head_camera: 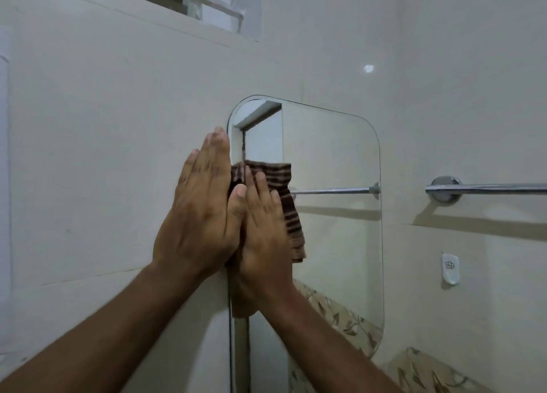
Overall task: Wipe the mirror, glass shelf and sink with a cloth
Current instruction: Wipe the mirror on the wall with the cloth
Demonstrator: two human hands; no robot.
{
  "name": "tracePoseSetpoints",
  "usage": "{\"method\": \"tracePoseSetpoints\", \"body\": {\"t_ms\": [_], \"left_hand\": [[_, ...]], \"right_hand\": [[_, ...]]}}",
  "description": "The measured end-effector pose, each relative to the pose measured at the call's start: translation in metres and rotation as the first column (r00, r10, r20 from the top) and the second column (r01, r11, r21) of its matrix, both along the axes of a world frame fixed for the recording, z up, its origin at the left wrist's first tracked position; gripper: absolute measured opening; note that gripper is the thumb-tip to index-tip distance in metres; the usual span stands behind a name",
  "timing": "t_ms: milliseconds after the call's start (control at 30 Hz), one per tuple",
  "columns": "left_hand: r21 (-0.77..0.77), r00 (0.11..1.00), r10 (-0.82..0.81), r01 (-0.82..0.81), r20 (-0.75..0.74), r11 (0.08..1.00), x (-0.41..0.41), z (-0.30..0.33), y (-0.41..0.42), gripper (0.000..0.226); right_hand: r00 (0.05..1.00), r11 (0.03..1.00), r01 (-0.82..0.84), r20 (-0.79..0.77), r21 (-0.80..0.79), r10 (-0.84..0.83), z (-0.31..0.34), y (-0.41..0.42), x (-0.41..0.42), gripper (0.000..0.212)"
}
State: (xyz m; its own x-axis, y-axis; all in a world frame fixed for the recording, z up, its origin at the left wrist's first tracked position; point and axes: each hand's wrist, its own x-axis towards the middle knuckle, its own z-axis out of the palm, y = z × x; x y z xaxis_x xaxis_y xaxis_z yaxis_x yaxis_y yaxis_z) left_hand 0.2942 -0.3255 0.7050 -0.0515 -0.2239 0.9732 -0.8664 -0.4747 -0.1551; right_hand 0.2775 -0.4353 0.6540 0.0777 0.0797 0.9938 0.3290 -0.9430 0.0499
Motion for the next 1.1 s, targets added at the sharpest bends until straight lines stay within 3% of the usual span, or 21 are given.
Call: {"method": "tracePoseSetpoints", "body": {"t_ms": [167, 300, 467, 600, 700, 867, 1000, 1100], "left_hand": [[0.182, 0.919, 0.345, -0.379, 0.192, 0.907, 0.006, -0.005, -0.005, 0.067], [0.204, 0.882, 0.427, -0.463, 0.198, 0.863, 0.008, -0.005, -0.006, 0.073], [0.203, 0.879, 0.424, -0.466, 0.216, 0.861, 0.009, -0.006, -0.006, 0.069], [0.201, 0.904, 0.367, -0.41, 0.217, 0.89, 0.014, -0.008, -0.007, 0.059], [0.199, 0.936, 0.286, -0.326, 0.206, 0.924, 0.017, -0.008, -0.007, 0.056], [0.149, 0.993, 0.086, -0.097, 0.074, 0.984, 0.013, -0.002, -0.006, 0.054], [0.16, 0.992, 0.106, -0.116, 0.074, 0.98, 0.013, -0.002, -0.004, 0.055], [0.162, 0.982, 0.155, -0.172, 0.11, 0.972, 0.014, -0.004, -0.003, 0.055]], "right_hand": [[0.985, 0.985, 0.17, -0.017, -0.018, -0.171, -0.025, -0.046, 0.0, 0.054], [0.985, 0.949, 0.171, -0.019, 0.266, -0.172, -0.014, -0.099, 0.003, 0.053], [0.978, 0.718, 0.177, -0.038, 0.673, -0.206, -0.006, -0.17, 0.005, 0.051], [0.969, 0.55, 0.193, -0.071, 0.812, -0.235, -0.001, -0.174, 0.007, 0.051], [0.971, 0.641, 0.186, -0.042, 0.745, -0.234, 0.003, -0.126, 0.01, 0.051], [0.99, 0.937, 0.126, 0.018, 0.325, -0.139, -0.028, -0.017, 0.008, 0.049], [0.984, 0.983, 0.173, -0.047, 0.065, -0.17, -0.077, 0.003, 0.001, 0.051], [0.976, 0.977, 0.212, -0.059, 0.011, -0.211, -0.093, -0.031, -0.003, 0.052]]}}
